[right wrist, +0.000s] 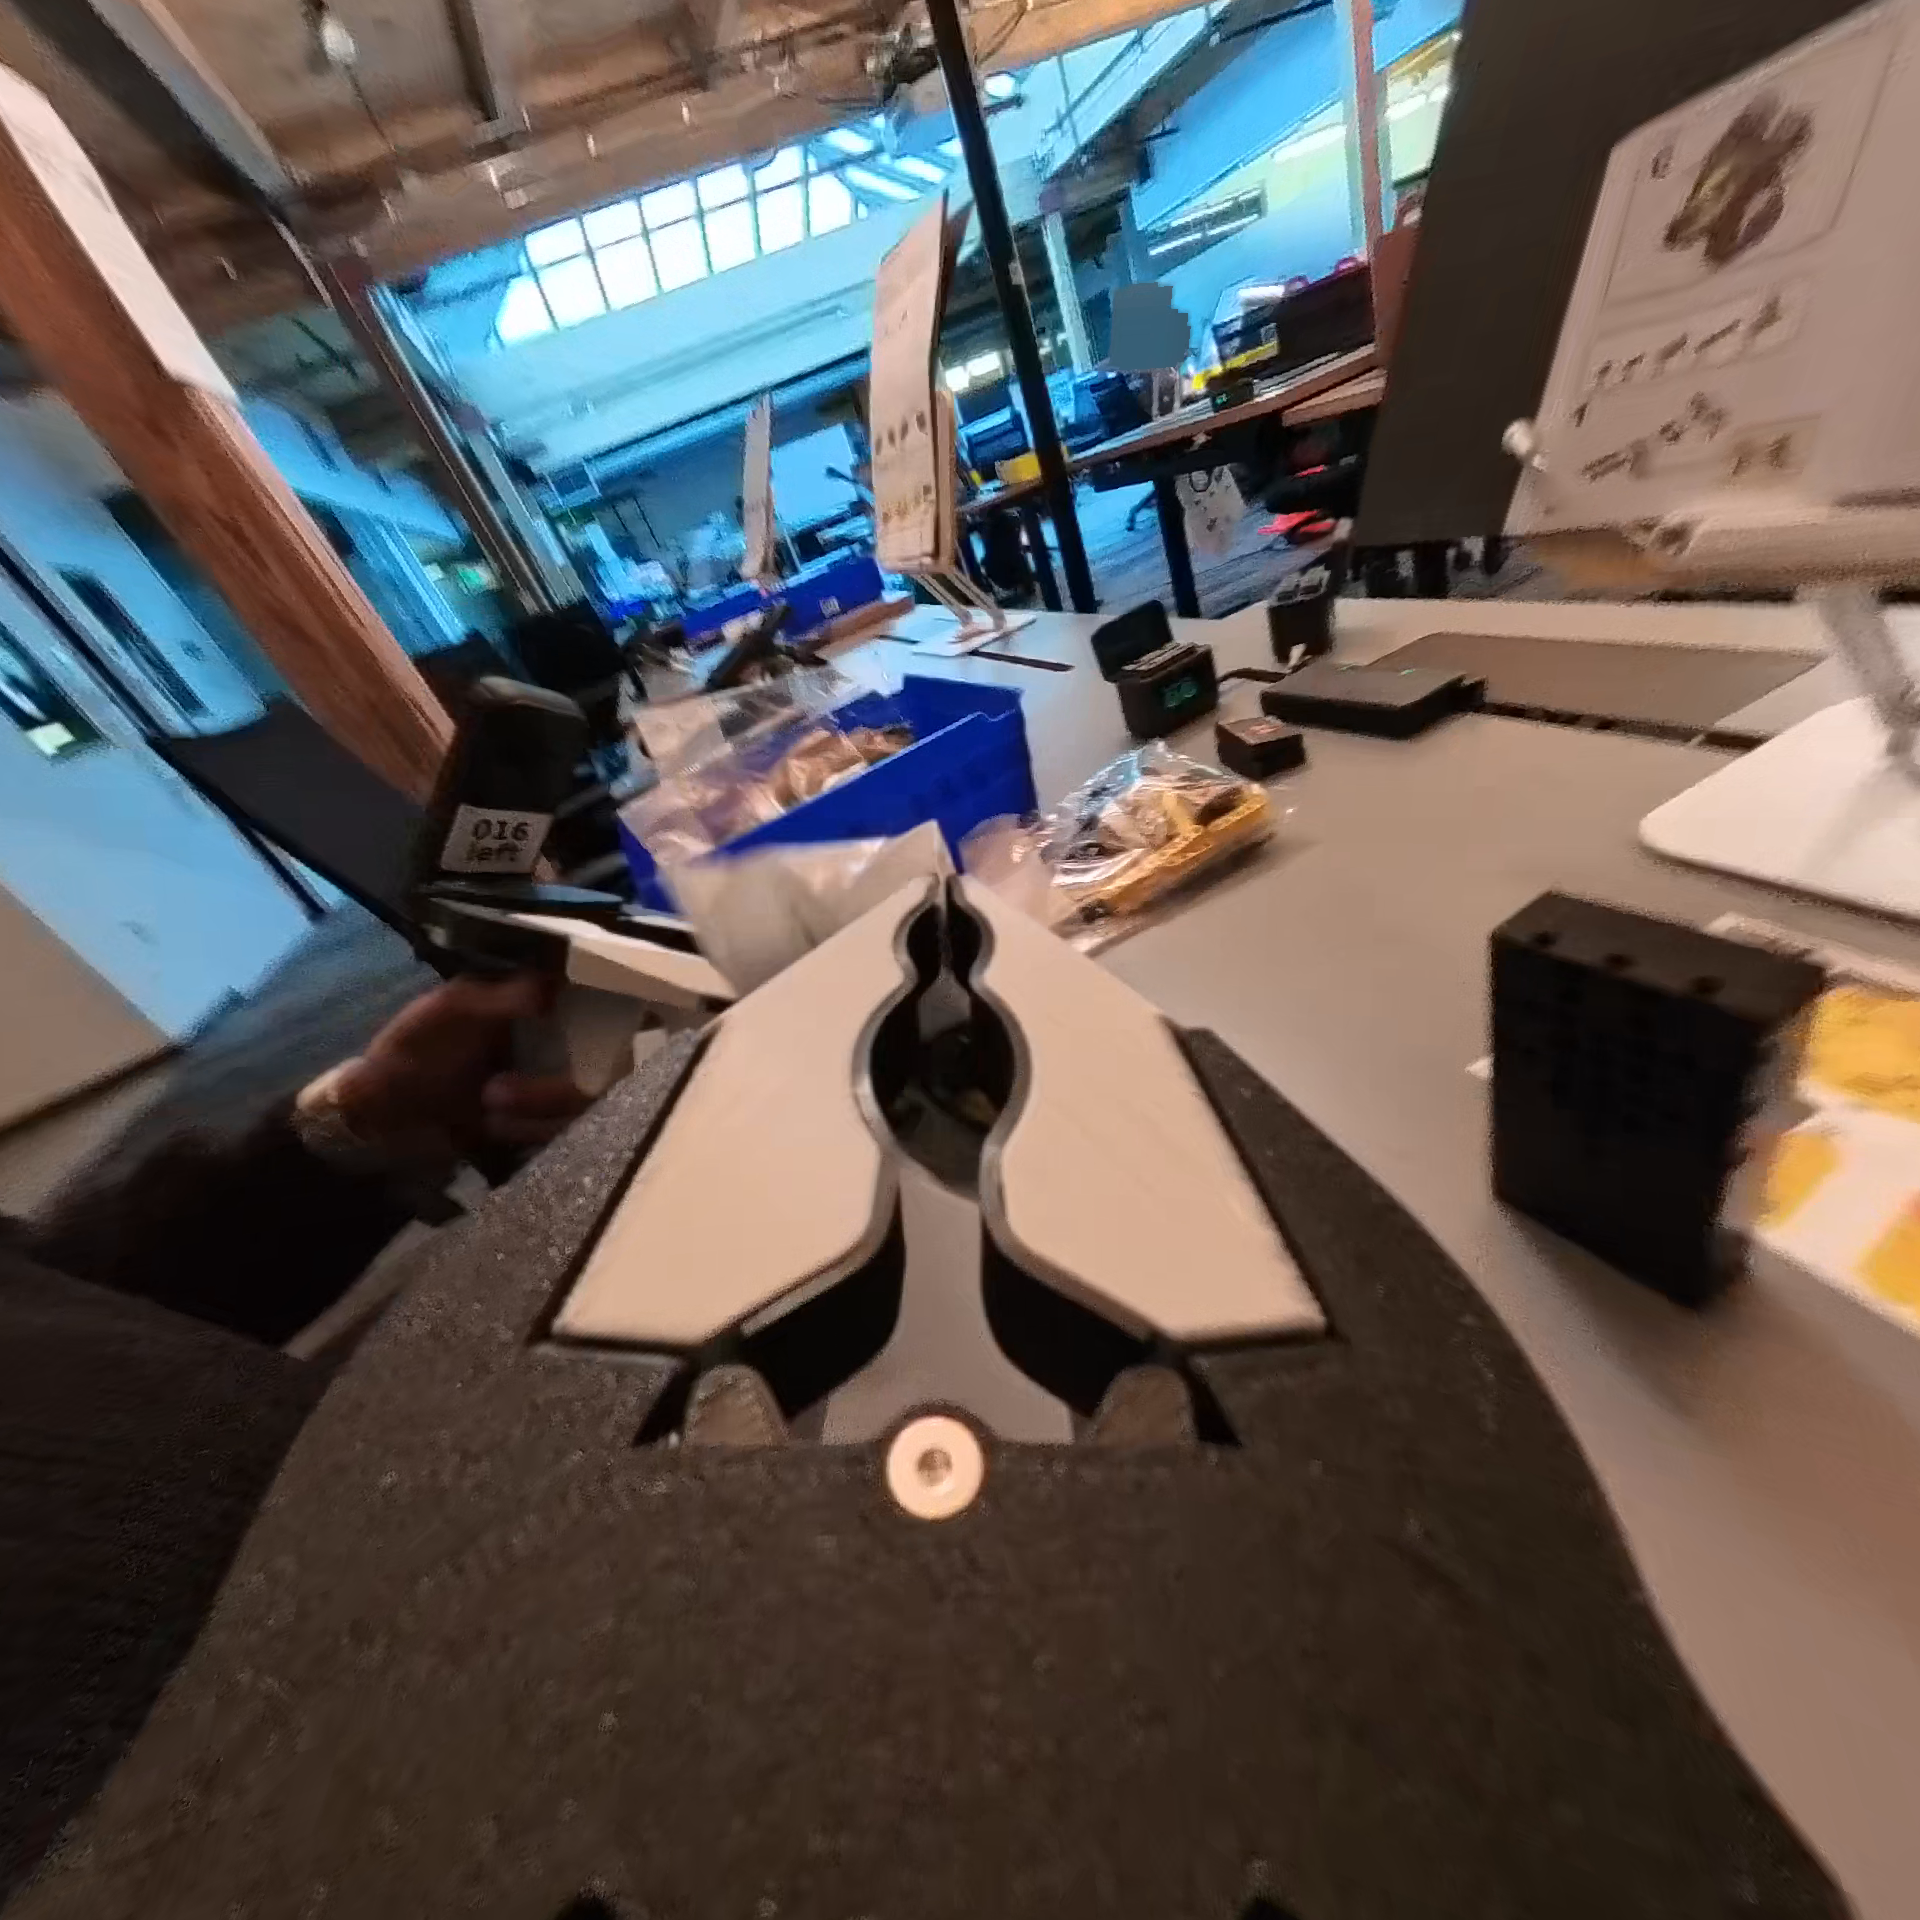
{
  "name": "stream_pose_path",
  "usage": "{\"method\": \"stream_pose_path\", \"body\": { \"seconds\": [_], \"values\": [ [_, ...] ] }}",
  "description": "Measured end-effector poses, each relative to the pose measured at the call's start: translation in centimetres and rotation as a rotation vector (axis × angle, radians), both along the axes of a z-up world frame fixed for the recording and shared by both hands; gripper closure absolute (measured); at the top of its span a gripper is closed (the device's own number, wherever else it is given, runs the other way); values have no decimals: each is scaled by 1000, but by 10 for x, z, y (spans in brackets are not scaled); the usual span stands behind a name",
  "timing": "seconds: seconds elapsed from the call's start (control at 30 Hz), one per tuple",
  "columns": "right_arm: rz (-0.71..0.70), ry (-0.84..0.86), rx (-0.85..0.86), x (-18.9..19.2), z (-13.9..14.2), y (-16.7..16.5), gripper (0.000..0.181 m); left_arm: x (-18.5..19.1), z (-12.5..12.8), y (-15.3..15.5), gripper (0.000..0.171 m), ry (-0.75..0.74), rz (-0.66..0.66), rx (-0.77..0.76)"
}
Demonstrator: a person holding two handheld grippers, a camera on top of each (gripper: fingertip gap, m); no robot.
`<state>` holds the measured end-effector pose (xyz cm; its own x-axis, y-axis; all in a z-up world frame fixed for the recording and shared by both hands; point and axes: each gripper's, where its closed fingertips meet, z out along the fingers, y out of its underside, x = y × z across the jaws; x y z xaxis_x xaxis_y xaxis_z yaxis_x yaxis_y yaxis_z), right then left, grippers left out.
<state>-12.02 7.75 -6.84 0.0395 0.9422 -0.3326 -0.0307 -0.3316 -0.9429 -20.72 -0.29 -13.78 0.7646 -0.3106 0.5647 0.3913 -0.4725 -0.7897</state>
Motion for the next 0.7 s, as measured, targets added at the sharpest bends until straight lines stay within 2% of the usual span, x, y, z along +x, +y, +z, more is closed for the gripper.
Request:
{"method": "stream_pose_path", "body": {
  "seconds": [0.07, 0.2, 0.27, 0.3, 0.37, 0.43, 0.5, 0.53, 0.6, 0.7],
  "values": [
    [-3, -54, 73, 0, 4, 3, 181, 4, -15, -7, 138, -19, -6, -35],
    [-148, -90, 230, 5, 18, 30, 181, 33, -31, -20, 138, -82, -91, -66],
    [-134, -107, 331, 1, 18, 22, 181, 45, -36, -21, 138, -127, -115, -80],
    [-99, -141, 378, -3, 9, 10, 181, 48, -38, -20, 138, -147, -116, -83],
    [21, -273, 454, -12, -28, -28, 181, 42, -45, -18, 138, -131, -77, -95],
    [172, -447, 471, -13, -82, -72, 181, 17, -62, -16, 138, 8, 52, -124],
    [357, -578, 405, -6, -128, -122, 168, -6, -74, -21, 138, 126, 137, -138],
    [400, -608, 377, -3, -140, -139, 155, -9, -81, -26, 138, 155, 135, -159],
    [428, -606, 359, -1, -146, -158, 148, -14, -89, -33, 138, 179, 148, -186],
    [436, -536, 300, 0, -136, -165, 144, -21, -97, -40, 138, 209, 171, -210]
  ]
}}
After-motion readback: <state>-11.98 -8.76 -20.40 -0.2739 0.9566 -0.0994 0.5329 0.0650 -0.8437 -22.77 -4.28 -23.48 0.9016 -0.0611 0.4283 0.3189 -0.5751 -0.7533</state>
